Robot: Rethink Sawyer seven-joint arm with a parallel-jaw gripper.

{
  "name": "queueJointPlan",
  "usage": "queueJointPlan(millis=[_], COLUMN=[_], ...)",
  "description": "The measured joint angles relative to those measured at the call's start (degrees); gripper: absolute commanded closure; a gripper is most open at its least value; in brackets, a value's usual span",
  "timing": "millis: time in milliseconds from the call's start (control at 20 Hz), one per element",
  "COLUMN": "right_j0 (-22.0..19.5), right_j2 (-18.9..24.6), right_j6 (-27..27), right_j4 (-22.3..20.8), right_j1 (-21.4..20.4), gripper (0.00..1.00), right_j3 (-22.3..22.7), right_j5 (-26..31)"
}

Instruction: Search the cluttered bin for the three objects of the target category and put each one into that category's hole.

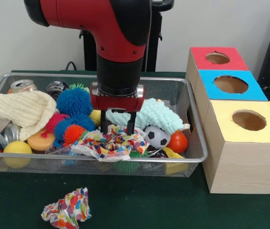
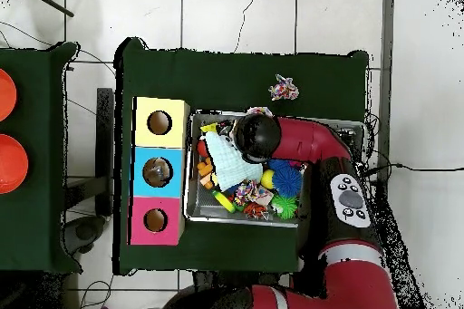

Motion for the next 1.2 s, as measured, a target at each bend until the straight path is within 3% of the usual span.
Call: queueJointPlan(millis=[300, 350, 1200], right_j0=[-0.01, 0.00, -0.01], right_j2=[-0.46, -0.57, -0.64], right_j6=[0.00, 0.00, 0.00], right_j4=[-0.05, -0.08, -0.13], right_j1=[0.45, 0.46, 0.39], gripper=[0.00, 1.00, 1.00], right_j3=[0.00, 0.00, 0.03], right_j5=[-0.83, -0.84, -0.92])
